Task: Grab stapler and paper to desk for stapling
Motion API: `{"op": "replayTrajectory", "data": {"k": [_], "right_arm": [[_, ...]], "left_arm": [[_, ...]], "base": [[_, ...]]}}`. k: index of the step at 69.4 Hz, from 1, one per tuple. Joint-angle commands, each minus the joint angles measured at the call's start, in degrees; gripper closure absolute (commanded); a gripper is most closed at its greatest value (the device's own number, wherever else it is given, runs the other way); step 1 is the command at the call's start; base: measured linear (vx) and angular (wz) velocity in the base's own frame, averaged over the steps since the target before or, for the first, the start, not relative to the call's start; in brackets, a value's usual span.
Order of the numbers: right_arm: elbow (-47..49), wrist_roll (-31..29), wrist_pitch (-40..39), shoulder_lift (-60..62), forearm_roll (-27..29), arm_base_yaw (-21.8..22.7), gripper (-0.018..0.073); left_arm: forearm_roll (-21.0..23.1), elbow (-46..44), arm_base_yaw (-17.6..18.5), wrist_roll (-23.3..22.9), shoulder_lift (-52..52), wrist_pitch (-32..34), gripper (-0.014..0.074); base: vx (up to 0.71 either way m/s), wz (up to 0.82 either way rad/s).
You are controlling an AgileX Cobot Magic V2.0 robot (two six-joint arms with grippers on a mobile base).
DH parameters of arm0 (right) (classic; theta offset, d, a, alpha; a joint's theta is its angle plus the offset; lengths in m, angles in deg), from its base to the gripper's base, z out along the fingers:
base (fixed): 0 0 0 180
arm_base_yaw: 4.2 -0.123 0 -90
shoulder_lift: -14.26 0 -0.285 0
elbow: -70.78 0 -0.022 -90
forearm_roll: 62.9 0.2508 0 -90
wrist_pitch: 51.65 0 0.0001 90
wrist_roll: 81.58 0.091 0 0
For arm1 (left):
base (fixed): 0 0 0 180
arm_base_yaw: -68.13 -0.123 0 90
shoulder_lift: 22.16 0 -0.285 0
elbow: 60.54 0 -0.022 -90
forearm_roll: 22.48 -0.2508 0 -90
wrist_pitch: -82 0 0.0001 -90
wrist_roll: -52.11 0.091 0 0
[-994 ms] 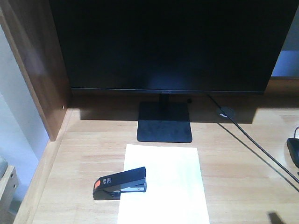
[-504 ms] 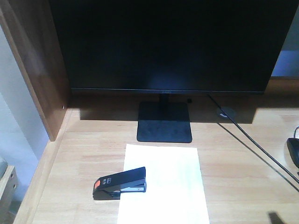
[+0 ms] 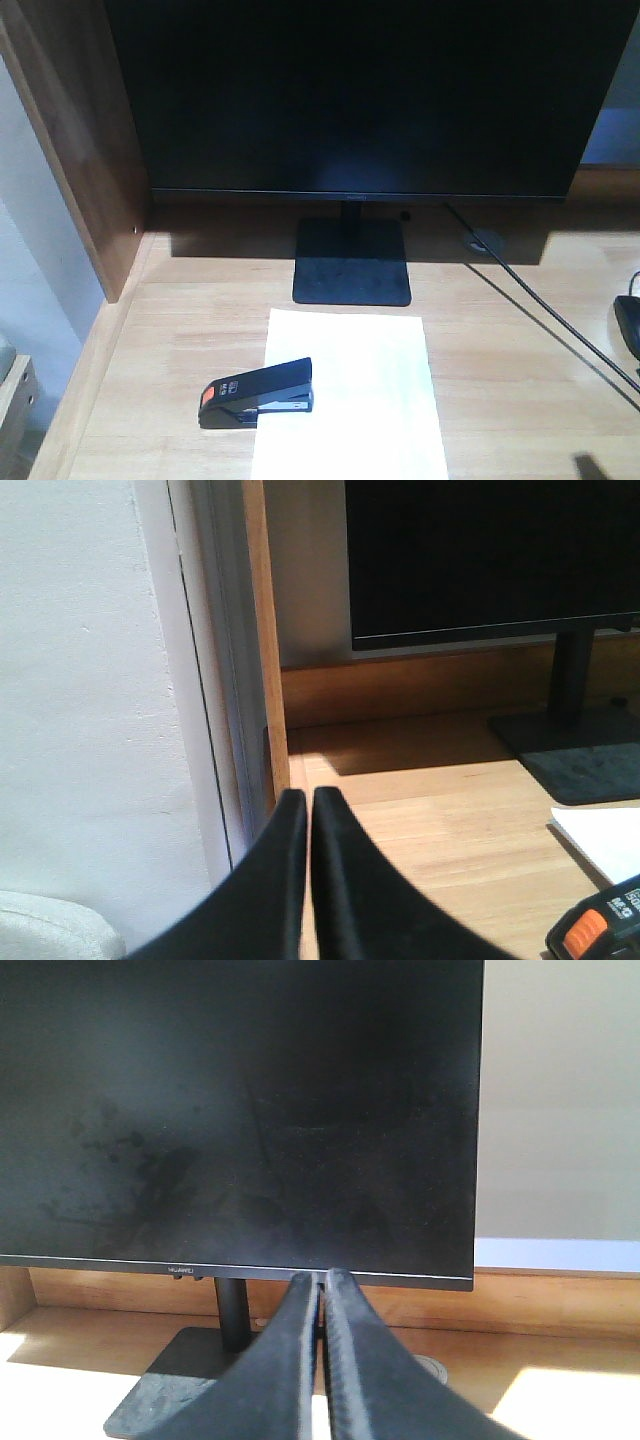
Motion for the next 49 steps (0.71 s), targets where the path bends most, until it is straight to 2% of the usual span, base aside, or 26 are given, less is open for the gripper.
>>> {"op": "replayTrajectory", "data": {"k": [1, 49], "right_arm": [[1.65, -0.13, -1.51, -0.47, -0.08, -0.01, 0.0568], [1.65, -0.13, -1.4, -0.47, -0.08, -0.01, 0.0568]], "left_arm": [[0.71, 0.6, -0.03, -0.13, -0.88, 4.96, 0.0603], [0.71, 0.6, -0.03, -0.13, -0.88, 4.96, 0.0603]], "base": [[0.0, 0.0], [0.0, 0.0]]}}
